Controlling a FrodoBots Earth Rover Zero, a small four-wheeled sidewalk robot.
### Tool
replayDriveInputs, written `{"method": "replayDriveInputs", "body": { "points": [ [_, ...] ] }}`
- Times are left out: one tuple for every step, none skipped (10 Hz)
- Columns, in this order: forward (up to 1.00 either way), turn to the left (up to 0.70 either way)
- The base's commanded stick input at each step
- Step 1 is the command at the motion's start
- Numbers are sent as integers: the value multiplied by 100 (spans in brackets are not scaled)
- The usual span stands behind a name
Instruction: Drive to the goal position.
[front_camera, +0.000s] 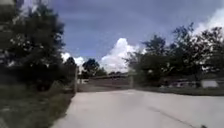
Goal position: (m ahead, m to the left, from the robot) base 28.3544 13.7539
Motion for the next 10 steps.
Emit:
{"method": "replayDriveInputs", "body": {
  "points": [
    [85,0],
    [85,0],
    [85,0],
    [85,0],
    [85,0],
    [85,0],
    [85,0],
    [85,0],
    [85,7],
    [85,34]
  ]
}}
